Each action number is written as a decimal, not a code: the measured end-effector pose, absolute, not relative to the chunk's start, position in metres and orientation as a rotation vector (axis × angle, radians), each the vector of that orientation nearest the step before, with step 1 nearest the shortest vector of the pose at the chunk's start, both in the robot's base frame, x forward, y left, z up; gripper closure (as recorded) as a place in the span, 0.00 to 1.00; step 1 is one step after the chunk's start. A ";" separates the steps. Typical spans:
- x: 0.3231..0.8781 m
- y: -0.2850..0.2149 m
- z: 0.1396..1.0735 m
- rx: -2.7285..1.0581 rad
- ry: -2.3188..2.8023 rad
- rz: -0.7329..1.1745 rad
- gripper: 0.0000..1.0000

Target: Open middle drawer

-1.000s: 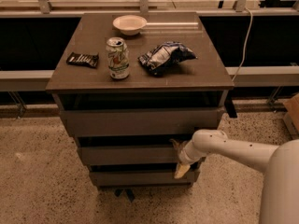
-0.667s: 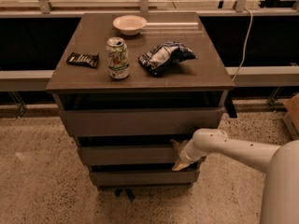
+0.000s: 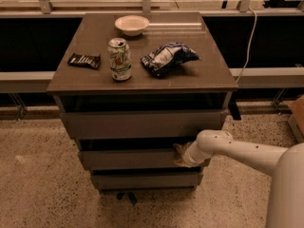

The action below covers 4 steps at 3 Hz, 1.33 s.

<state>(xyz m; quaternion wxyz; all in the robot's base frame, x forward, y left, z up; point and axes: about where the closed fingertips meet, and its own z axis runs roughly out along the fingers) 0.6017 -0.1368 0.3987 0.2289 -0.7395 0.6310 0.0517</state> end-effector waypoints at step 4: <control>0.602 -0.137 0.402 -2.036 1.737 0.143 1.00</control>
Offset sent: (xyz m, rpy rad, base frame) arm -0.2639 0.0423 0.0448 0.0926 0.4430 0.1960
